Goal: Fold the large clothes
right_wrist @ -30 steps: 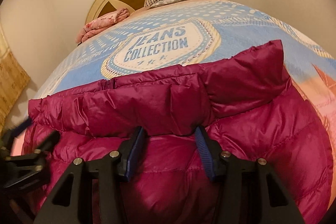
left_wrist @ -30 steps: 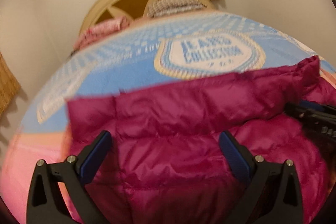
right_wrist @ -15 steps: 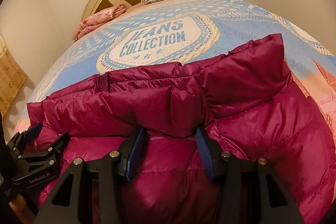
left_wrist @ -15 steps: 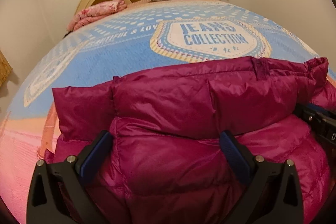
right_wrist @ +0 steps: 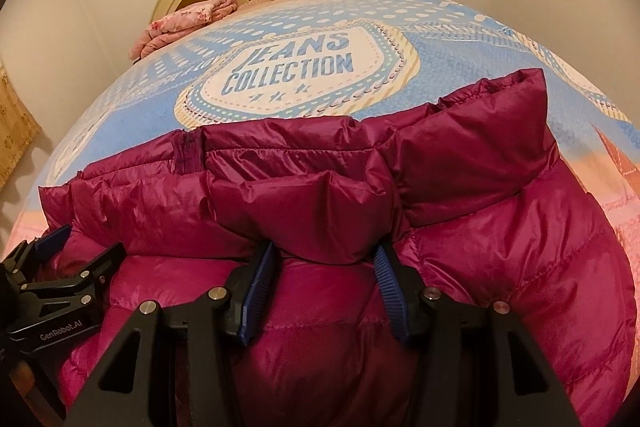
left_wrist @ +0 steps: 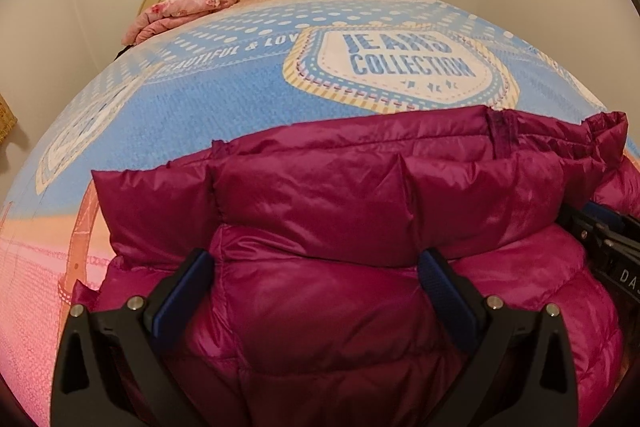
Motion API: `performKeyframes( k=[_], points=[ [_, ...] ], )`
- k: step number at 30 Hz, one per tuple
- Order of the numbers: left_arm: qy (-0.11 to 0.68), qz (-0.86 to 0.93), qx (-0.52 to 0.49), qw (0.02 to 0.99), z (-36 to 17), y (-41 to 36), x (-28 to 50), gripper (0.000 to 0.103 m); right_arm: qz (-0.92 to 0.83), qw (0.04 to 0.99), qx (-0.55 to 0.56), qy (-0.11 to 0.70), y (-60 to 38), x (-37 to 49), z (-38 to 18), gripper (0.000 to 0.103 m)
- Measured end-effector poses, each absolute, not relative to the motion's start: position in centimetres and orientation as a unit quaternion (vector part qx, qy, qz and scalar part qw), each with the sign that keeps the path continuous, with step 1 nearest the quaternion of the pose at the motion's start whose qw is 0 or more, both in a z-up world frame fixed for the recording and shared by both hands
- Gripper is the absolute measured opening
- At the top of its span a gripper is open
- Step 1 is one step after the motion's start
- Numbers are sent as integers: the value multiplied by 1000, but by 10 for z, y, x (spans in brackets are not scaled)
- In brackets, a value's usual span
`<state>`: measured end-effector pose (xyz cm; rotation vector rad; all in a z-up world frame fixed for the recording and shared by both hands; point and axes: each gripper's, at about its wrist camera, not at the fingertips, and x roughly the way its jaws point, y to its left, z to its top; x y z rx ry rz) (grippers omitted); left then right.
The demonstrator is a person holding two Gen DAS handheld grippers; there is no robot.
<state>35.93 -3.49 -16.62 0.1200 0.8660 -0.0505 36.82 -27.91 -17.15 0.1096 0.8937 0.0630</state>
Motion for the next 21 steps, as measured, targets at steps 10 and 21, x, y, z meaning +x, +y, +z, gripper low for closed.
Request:
performKeyframes(
  k=[10,21],
  points=[
    [421,-25,57,905,-167,-34,361,103,24,899,42,435,-276,369,-171,53],
    [420,-21,56,906,-170,-32,360,103,27,922,77,379,-253,349,-111,53]
  ],
)
